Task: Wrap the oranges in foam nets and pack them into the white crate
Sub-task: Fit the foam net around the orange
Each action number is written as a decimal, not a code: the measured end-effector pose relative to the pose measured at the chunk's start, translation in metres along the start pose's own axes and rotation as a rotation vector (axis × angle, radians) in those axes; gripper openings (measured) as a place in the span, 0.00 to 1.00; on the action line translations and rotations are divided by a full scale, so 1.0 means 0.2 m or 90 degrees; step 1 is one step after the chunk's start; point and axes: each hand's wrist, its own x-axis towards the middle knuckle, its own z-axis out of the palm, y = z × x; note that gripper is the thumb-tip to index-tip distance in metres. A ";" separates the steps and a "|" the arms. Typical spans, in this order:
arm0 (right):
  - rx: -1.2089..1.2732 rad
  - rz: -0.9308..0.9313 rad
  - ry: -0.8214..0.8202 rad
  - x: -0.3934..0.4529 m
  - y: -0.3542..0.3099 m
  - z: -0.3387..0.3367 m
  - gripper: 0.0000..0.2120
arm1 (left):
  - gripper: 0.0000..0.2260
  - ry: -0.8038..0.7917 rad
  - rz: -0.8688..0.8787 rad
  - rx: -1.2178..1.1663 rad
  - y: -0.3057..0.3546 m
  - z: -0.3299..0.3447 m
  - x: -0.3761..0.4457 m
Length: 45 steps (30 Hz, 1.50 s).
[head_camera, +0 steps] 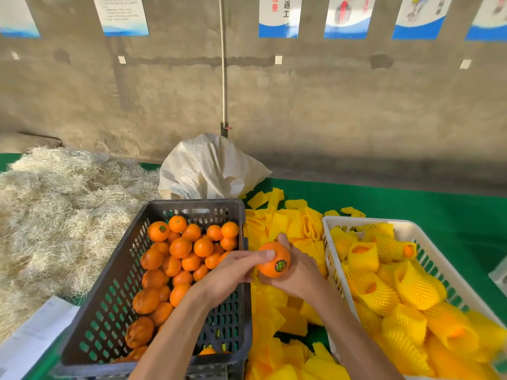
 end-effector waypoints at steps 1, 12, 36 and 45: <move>0.072 0.008 -0.027 0.00 0.00 -0.02 0.38 | 0.28 0.012 -0.009 -0.020 0.01 0.00 0.00; 0.080 0.036 -0.007 -0.07 0.04 -0.02 0.36 | 0.20 0.308 0.063 0.309 -0.01 0.13 0.17; -0.099 0.015 0.336 -0.13 0.41 -0.17 0.35 | 0.19 0.091 -0.016 -0.196 0.13 0.37 0.37; -0.239 0.233 0.430 -0.18 0.81 -0.35 0.31 | 0.11 0.136 -0.003 -0.090 0.11 0.63 0.53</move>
